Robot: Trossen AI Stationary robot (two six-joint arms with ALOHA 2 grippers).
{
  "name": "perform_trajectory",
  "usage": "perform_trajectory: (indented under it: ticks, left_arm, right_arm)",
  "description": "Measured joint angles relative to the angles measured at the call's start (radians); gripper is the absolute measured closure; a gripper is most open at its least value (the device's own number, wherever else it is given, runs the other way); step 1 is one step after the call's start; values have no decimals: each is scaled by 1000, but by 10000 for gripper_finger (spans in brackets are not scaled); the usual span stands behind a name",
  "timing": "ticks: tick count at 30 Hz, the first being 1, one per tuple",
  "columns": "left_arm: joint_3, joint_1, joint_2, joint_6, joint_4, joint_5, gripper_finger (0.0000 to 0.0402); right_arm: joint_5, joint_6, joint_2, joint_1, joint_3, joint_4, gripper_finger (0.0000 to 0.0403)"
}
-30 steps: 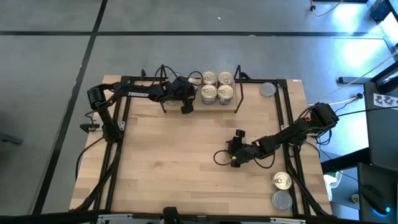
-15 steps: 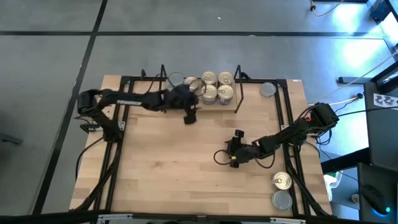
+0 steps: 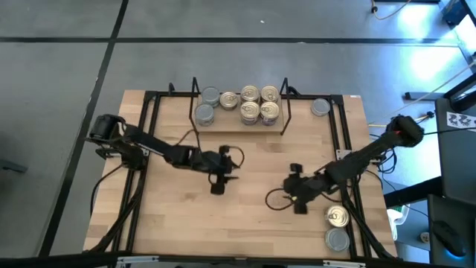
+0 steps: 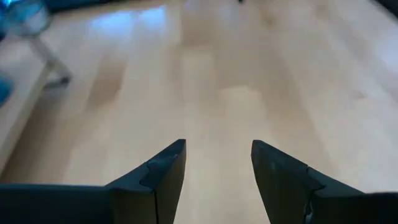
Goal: Stack canned seafood by type on shelf
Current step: Stack the blue and pink tuna can on top of the blue and pink tuna can on the shelf
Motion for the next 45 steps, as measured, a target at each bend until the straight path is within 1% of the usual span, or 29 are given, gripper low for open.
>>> perform_trajectory:
  ticks: [2, 4, 6, 8, 11, 16, 19, 22, 24, 28, 31, 37, 42, 45]
  left_arm:
    - [2, -29, 37, 26, 64, 1, 219]
    - [2, -48, 83, 49, 169, 3, 219]
    - [2, -56, 127, 75, 272, 3, 219]
    - [2, -61, 173, 94, 364, 2, 219]
    - [2, -63, 228, 96, 423, 3, 219]
    - [11, -61, 278, 92, 439, 3, 219]
    - [11, -61, 282, 91, 439, 3, 219]
    - [11, -62, 281, 91, 447, 3, 219]
    - [11, -62, 281, 90, 447, 3, 219]
    - [11, -62, 281, 89, 448, 3, 219]
    - [11, -64, 281, 88, 448, 3, 219]
    - [12, -70, 281, 60, 439, 3, 219]
    - [12, -81, 281, 39, 433, 3, 219]
    - [12, -81, 281, -8, 445, 3, 219]
  right_arm:
    - [-140, 190, -40, 28, 55, -172, 214]
    - [-243, 378, -68, 63, 95, -273, 214]
    - [-294, 545, -88, 115, 108, -339, 214]
    - [-338, 677, -91, 165, 108, -366, 214]
    - [-411, 844, -70, 240, 92, -425, 218]
    - [-571, 1012, -15, 334, 62, -458, 248]
    - [-599, 1041, 15, 374, 29, -462, 269]
    - [-623, 1036, 53, 396, 5, -469, 284]
    - [-599, 1030, 74, 401, 3, -457, 290]
    - [-499, 973, 97, 395, 6, -362, 292]
    - [-422, 915, 113, 365, 10, -284, 292]
    - [-170, 833, 125, 289, 8, -229, 292]
    - [25, 720, 131, 210, 4, -185, 292]
    - [138, 681, 158, 149, 3, -176, 292]
